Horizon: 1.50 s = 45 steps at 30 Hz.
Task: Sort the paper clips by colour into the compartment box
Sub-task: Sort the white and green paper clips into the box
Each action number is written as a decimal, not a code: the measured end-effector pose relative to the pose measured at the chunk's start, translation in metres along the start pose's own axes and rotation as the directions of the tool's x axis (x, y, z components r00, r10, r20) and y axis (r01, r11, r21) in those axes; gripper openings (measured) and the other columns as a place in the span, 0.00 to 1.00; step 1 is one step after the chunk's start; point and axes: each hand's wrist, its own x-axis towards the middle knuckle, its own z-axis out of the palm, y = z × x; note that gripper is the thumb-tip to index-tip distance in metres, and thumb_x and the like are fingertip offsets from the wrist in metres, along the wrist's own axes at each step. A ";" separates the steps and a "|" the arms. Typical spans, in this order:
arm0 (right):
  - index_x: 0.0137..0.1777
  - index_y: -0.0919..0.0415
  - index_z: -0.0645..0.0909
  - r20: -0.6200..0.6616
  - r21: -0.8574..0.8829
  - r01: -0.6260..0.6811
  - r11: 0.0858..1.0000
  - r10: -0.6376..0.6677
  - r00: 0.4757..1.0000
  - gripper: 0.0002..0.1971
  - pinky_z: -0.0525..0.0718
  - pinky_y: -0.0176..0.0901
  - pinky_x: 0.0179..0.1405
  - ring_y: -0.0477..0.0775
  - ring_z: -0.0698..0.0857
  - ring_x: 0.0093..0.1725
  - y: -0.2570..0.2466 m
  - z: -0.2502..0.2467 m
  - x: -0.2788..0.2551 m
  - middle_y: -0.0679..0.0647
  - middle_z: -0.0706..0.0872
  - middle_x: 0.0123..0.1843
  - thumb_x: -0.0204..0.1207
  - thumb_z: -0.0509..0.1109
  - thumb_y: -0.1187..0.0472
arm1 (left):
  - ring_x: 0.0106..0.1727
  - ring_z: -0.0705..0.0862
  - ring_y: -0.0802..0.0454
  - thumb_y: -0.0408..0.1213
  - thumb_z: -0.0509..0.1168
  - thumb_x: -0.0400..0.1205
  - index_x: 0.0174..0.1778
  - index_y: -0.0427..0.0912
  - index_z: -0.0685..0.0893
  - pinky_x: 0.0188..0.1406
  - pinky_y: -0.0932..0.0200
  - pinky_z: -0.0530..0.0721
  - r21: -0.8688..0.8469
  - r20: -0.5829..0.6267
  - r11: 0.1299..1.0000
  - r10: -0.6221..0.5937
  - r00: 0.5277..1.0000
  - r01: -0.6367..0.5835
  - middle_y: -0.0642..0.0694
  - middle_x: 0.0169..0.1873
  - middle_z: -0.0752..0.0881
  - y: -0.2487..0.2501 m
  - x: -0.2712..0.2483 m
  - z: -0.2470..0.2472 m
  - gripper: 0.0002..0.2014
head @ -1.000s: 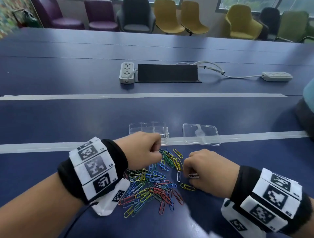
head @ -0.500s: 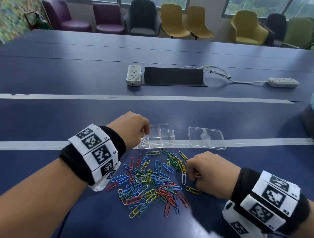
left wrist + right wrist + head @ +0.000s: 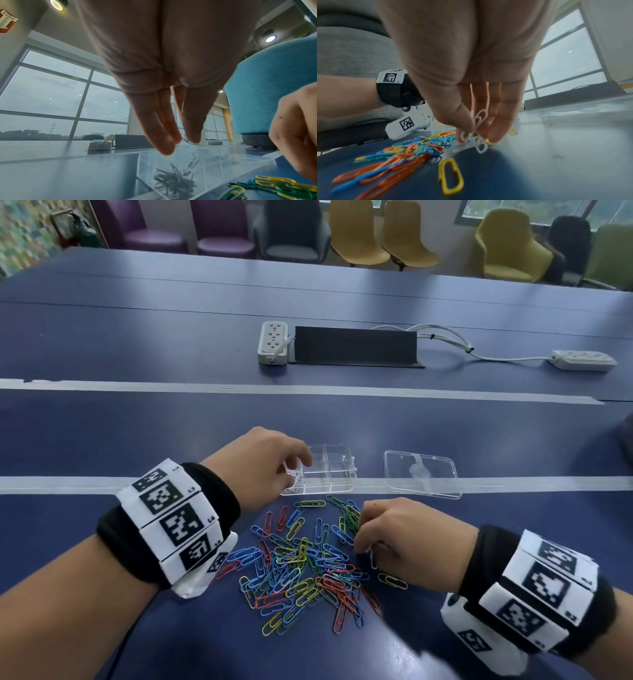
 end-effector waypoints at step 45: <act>0.34 0.53 0.85 -0.219 0.444 -0.170 0.880 0.290 0.931 0.03 0.84 0.37 0.38 0.43 0.83 0.27 -0.020 -0.030 0.110 0.47 0.86 0.29 0.68 0.73 0.61 | 0.30 0.75 0.62 0.50 0.69 0.74 0.49 0.54 0.84 0.37 0.61 0.76 0.029 0.162 0.987 -0.163 0.973 0.160 0.55 0.26 0.77 -0.016 -0.042 0.005 0.10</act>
